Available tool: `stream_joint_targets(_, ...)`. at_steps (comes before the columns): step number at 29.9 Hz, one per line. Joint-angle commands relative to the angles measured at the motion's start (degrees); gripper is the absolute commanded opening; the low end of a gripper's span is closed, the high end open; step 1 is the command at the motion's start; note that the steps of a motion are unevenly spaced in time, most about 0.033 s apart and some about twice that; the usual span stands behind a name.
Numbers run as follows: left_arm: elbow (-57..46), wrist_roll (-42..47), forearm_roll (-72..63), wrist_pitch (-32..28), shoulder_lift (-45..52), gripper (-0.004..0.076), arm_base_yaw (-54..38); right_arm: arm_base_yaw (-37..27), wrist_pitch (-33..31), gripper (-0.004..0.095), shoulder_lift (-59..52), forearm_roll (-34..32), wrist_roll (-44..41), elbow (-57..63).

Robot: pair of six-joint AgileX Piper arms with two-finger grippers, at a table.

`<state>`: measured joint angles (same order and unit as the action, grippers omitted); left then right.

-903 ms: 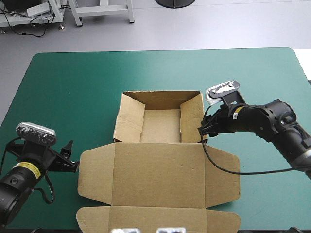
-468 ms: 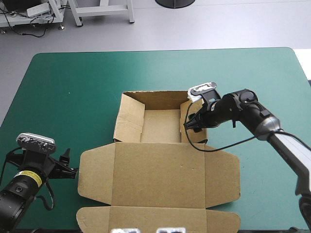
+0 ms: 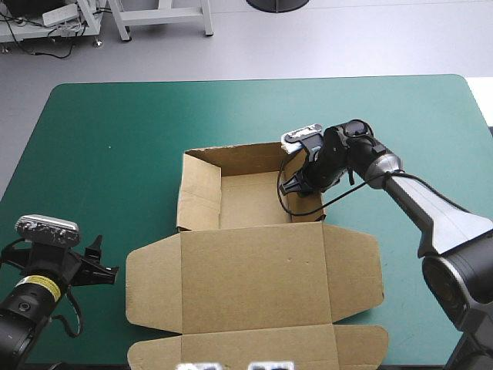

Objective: Fold the box

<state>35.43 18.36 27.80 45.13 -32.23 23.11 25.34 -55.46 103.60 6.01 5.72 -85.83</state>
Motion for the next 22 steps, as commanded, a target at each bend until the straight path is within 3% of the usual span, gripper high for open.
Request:
stream_joint_targets(1, 1.6, 0.6, 1.3, -3.3, -0.1, 0.0412, -0.1, -0.4, 0.3, 0.0167, -2.6, -3.0, 0.3, -2.1)
stream_joint_targets(4, 1.6, 0.6, 1.4, -3.3, -0.1, 0.0412, -0.1, -0.4, 0.3, -0.0023, -2.6, -3.9, 0.3, -2.1)
stream_joint_targets(12, 1.6, 0.6, 1.5, -3.2, -0.1, 0.0412, -0.1, -5.0, -2.6, -0.0025, -2.6, -6.0, 3.5, -5.9)
stream_joint_targets(17, 1.6, 0.6, 1.7, -3.2, -0.1, 0.0413, -0.1, -15.0, -7.0, -0.0025, -2.6, -10.9, 7.3, -12.8)
stream_joint_targets(22, 1.6, 0.6, 1.7, -3.2, -0.1, 0.0412, -0.1, -29.7, -8.0, -0.0025, -2.5, -11.5, 11.6, -18.2)
